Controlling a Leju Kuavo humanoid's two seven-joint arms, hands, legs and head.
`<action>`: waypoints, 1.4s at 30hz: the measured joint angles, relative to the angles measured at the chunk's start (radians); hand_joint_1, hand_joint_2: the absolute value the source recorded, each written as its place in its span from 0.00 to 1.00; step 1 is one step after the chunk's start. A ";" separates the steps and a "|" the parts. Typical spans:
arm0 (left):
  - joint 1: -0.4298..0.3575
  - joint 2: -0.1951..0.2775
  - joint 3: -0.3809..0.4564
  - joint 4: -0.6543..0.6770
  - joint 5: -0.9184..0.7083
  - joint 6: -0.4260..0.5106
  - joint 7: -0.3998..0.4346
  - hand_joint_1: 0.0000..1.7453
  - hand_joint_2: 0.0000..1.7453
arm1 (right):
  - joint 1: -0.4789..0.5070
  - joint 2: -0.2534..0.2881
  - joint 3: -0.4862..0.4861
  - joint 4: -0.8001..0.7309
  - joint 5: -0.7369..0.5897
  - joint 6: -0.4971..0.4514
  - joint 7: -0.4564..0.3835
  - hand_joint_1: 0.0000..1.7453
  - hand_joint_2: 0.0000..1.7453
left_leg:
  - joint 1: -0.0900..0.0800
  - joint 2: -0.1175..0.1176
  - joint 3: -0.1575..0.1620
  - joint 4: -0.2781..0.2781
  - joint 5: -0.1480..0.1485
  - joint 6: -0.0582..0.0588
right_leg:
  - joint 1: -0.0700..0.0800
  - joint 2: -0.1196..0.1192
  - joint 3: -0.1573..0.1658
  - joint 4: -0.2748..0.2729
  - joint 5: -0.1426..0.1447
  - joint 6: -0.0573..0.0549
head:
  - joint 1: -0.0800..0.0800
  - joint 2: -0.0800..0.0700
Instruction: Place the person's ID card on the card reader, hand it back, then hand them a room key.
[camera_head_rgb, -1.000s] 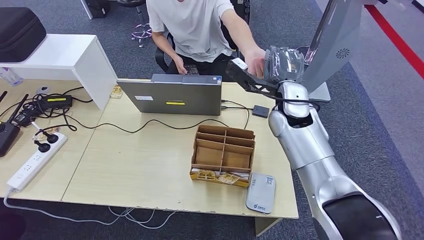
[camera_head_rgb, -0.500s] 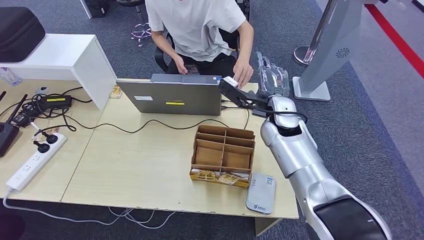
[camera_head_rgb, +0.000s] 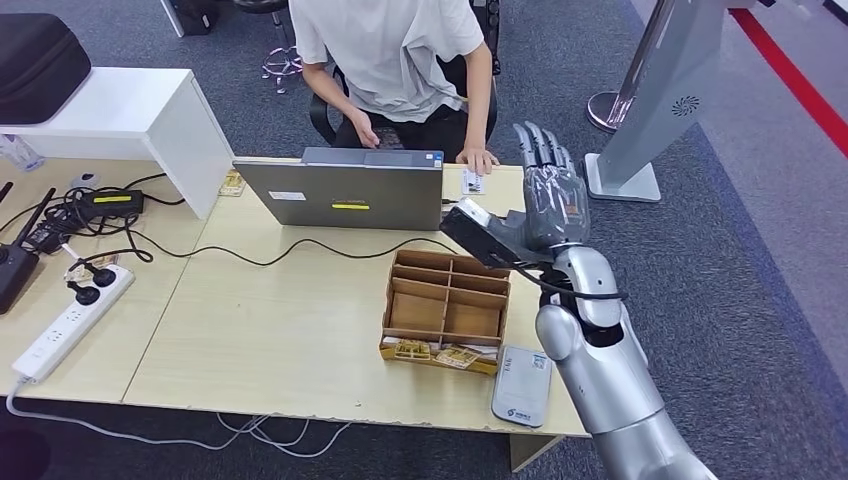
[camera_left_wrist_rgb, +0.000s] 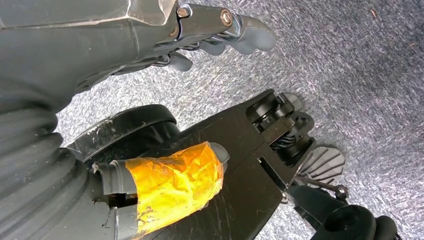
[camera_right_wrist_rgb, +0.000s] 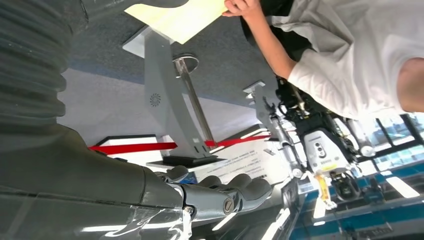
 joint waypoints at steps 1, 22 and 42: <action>0.000 0.000 0.002 0.000 0.006 0.003 0.000 0.00 1.00 | 0.021 -0.007 0.000 -0.026 -0.005 -0.008 -0.014 0.00 1.00 | 0.000 -0.001 0.000 0.000 0.000 0.000 | 0.000 -0.001 0.000 0.000 0.000 0.000 | 0.000 0.000; 0.003 0.005 0.062 0.000 0.059 0.036 -0.036 0.00 1.00 | 0.679 -0.197 0.129 -0.483 -0.064 -0.190 -0.140 0.00 1.00 | 0.000 -0.003 0.000 -0.001 -0.006 -0.001 | 0.000 -0.004 0.001 0.000 -0.006 0.000 | 0.000 0.000; 0.001 0.006 0.069 0.000 0.041 0.026 -0.041 0.00 1.00 | 0.650 -0.200 0.267 -0.273 -0.147 -0.201 -0.121 0.00 1.00 | 0.000 -0.003 -0.001 -0.001 -0.006 0.000 | 0.000 -0.003 0.001 0.000 -0.006 0.000 | 0.000 0.000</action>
